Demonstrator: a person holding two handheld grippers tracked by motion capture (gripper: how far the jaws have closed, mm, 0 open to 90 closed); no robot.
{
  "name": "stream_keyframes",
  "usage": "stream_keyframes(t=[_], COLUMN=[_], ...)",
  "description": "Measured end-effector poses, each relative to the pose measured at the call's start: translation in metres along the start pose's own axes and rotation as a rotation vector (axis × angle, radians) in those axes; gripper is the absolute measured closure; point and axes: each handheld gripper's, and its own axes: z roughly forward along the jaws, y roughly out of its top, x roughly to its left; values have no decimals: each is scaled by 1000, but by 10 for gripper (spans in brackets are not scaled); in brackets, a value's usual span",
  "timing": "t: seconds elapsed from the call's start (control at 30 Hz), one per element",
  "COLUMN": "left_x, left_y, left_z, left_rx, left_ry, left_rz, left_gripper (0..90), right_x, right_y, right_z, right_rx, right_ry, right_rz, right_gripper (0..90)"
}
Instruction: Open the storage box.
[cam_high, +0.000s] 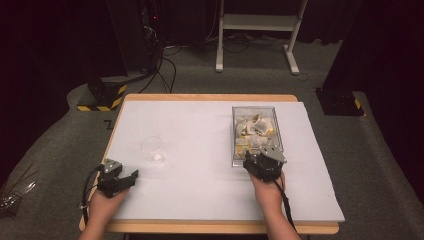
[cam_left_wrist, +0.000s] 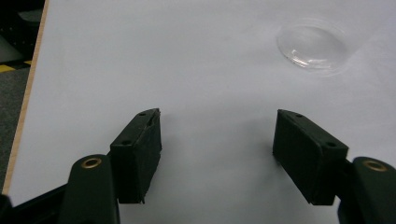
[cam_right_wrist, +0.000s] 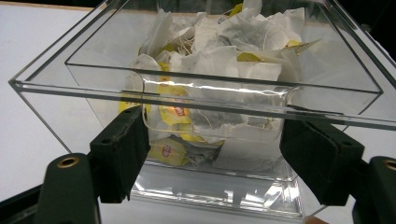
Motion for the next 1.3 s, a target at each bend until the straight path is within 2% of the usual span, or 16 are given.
stream_keyframes(t=[0.13,0.2,0.87,1.3], left_x=[0,0,0,0], left_y=[0,0,0,0], left_z=[0,0,0,0], left_rx=[0,1,0,-1], left_ry=[0,0,0,0], left_rz=[0,1,0,0], left_gripper=[327,327,327,327], right_x=[1,5,6,6], right_y=[0,-1,-2,-7], right_z=[0,-1,-4,-12], right_rx=[-3,-10,-5,-10], right_ry=[-9,-16,-14,-4], right_rz=[-10,-18,-34,-37], right_gripper=[268,315,320,321])
